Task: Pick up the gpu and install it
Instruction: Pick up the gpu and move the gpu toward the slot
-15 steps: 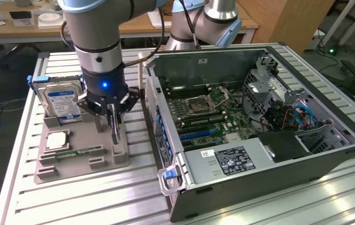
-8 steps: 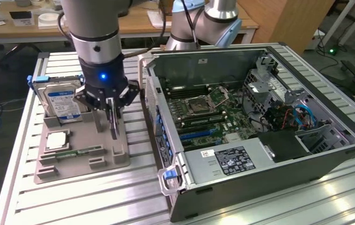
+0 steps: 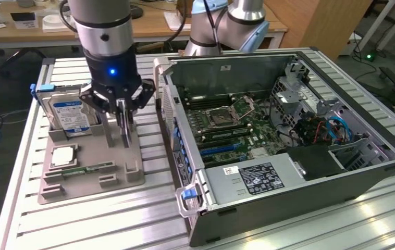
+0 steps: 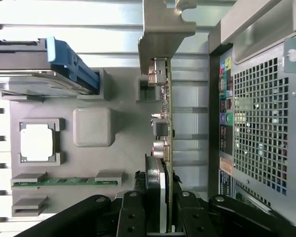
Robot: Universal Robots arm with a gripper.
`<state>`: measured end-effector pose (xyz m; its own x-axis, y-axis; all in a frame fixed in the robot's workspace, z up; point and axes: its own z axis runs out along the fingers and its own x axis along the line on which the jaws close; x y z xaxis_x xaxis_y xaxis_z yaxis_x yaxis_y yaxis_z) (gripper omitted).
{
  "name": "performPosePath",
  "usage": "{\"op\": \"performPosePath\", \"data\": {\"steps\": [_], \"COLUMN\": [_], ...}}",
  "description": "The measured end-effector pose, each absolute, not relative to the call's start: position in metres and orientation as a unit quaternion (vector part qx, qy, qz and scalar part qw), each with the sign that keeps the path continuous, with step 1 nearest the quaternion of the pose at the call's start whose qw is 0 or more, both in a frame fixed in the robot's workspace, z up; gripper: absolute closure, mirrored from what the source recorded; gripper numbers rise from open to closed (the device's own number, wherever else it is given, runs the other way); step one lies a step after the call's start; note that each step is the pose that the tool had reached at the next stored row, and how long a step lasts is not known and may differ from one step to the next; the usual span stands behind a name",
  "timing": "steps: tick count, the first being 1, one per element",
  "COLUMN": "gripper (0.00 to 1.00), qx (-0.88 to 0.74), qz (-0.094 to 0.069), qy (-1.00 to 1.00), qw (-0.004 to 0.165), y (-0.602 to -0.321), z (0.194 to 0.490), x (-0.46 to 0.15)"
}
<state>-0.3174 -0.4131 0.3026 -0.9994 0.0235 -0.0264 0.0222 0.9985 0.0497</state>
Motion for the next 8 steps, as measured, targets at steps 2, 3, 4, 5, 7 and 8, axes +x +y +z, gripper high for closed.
{"op": "performPosePath", "data": {"steps": [2, 3, 4, 5, 7, 8], "gripper": [0.72, 0.72, 0.72, 0.72, 0.72, 0.72], "qx": [0.011, 0.011, 0.011, 0.011, 0.011, 0.011], "qz": [0.025, 0.025, 0.025, 0.025, 0.025, 0.025], "qy": [1.0, 1.0, 1.0, 1.0, 1.0, 1.0], "qw": [0.014, 0.013, 0.014, 0.014, 0.013, 0.014], "y": [-0.413, -0.413, -0.413, -0.413, -0.413, -0.413], "z": [0.31, 0.314, 0.317, 0.322, 0.329, 0.332], "x": [-0.317, -0.317, -0.317, -0.317, -0.317, -0.317]}}
